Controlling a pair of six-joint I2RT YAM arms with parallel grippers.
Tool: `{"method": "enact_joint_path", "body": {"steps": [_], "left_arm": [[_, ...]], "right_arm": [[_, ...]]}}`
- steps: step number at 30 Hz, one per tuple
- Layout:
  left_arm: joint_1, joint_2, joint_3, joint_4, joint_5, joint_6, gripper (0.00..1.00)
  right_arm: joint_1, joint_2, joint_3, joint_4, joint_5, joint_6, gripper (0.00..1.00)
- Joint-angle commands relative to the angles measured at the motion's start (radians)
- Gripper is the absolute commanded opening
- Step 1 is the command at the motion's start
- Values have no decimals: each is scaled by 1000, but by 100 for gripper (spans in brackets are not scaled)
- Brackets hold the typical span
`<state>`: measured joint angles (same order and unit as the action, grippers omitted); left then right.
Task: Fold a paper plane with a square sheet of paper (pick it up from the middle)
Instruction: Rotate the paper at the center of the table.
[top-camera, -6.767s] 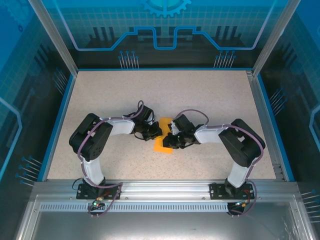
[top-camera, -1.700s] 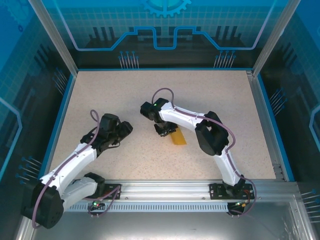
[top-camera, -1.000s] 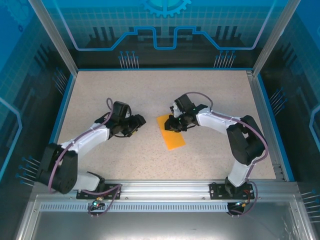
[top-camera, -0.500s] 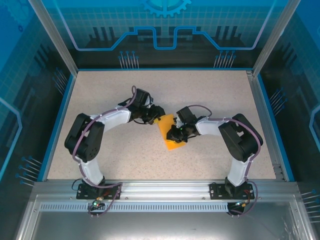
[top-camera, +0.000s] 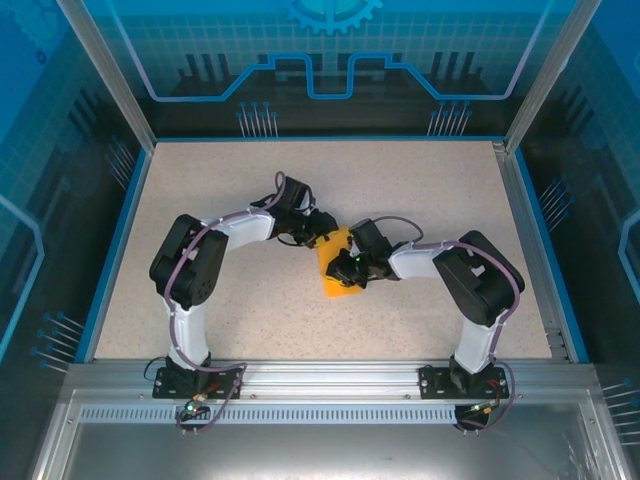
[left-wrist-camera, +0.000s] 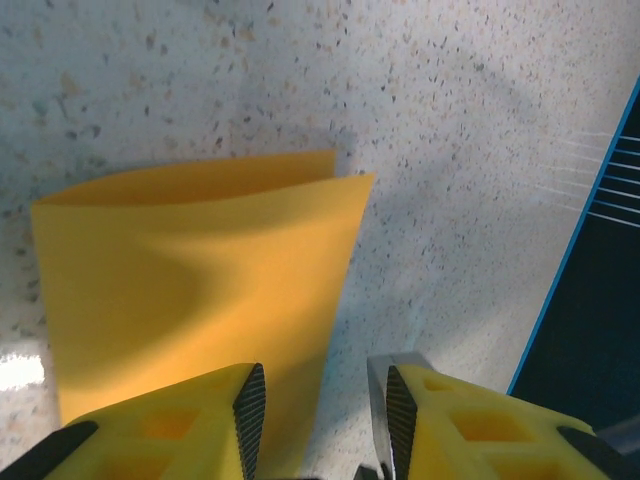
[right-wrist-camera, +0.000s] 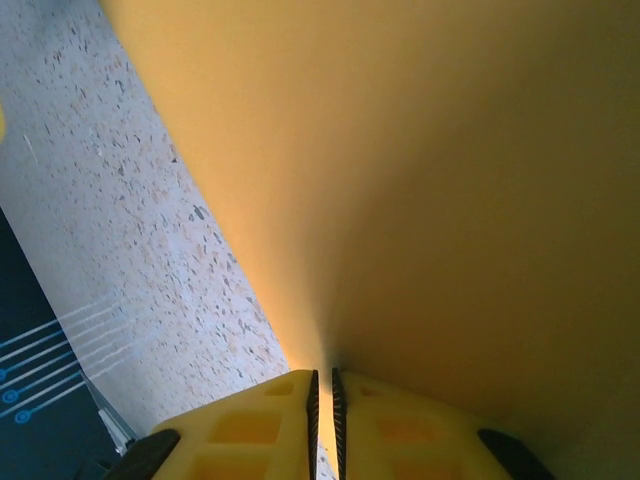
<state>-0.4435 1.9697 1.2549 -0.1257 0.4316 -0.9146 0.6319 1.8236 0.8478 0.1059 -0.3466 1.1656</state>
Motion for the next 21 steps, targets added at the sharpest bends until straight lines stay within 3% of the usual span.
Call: {"method": "enact_joint_path", "body": {"steps": [1,6,10,17,21], "left_arm": [[0,32,54,-40,-34,24,40],[8,62,69,-79,-96,27,39],[15,92,75,-85,-102,26,39],[20,109,79,-87,-104,30,39],[20,80,77,-72,-80,45,41]], "right_arm": [[36,25,-38,-47,64,97,16],[38,2,-21,6,22,71,20],[38,-57,59,-110,36,-34,22],[-55,-202,37,-273,123,-190,30],[-119,-221,-17,-296,83,-239,34]]}}
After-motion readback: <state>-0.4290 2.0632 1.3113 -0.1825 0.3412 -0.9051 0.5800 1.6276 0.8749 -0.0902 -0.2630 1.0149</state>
